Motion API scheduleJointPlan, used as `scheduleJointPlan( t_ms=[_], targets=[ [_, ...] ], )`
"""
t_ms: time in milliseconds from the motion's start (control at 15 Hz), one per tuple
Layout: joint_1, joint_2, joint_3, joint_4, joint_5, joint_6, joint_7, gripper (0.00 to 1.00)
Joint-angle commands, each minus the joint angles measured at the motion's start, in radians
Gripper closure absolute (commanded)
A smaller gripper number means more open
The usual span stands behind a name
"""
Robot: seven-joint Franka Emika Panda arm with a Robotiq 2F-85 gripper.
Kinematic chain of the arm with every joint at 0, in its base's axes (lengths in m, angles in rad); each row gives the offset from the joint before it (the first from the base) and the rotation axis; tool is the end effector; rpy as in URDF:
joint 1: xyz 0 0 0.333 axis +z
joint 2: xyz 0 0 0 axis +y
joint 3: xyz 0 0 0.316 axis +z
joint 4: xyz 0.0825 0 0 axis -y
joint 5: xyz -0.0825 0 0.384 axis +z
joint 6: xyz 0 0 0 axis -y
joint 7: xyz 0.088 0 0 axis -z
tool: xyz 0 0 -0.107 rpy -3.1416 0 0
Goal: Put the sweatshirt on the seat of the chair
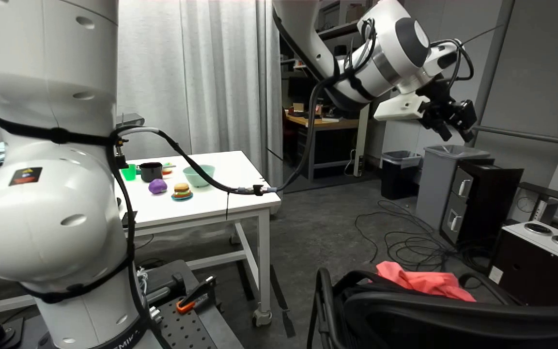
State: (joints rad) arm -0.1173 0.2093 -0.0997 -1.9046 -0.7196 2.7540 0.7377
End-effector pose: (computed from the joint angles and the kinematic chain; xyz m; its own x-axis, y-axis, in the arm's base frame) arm 0.6383 -0.1090 0.4552 0.7087 -0.1959 0.6778 -0.4084 -0.8972 0.1678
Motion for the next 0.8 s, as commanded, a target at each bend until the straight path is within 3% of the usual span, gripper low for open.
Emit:
scheduleJointPlan(
  t_ms=[0, 133, 733],
  targets=[
    [-0.019, 0.004, -0.01, -0.02, -0.004, 0.009, -0.04, 0.09],
    [-0.033, 0.005, -0.006, -0.032, 0.019, 0.002, -0.075, 0.0],
    [-0.085, -0.038, -0.001, -0.1, 0.045, -0.007, -0.198, 0.0]
  ],
)
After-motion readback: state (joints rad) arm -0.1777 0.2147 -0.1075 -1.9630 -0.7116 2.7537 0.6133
